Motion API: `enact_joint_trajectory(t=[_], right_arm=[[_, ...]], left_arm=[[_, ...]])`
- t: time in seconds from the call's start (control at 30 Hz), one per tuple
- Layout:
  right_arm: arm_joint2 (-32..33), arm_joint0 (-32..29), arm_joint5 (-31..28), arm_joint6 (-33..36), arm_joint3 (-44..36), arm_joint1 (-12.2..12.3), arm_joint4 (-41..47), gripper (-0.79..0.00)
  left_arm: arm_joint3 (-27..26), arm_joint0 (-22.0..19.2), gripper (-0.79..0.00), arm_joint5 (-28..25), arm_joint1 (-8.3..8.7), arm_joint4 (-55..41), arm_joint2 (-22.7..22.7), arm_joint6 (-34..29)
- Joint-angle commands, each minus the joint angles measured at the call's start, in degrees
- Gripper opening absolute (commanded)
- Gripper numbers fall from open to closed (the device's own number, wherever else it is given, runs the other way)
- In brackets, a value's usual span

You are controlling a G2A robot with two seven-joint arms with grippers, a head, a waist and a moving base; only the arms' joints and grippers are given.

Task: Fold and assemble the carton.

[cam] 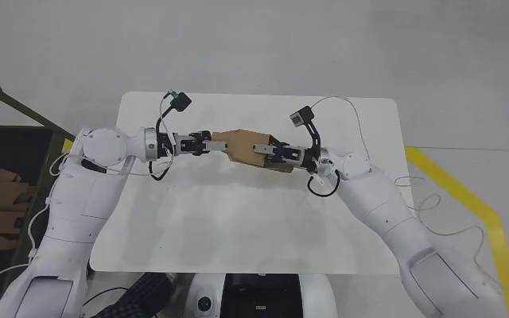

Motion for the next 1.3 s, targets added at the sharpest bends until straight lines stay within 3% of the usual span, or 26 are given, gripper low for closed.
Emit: enact_joint_trajectory(t=[0.0, 0.5, 1.27], right_arm=[[0.19, -0.15, -0.02, -0.02, -0.45, 0.14, -0.05, -0.785], [1.16, -1.34, 0.43, 0.43, -3.24, 1.12, 0.67, -0.785], [1.1, -1.64, 0.63, 0.63, -4.03, 1.21, 2.1, -0.785]], left_arm=[[0.82, -0.34, 0.0, 0.43, -0.02, 0.01, 0.33, 0.24], [5.09, -1.7, 0.0, 0.28, 0.16, -3.22, 0.79, 0.55], [6.06, -1.89, 0.0, 0.33, 0.1, -4.52, 3.7, 1.32]])
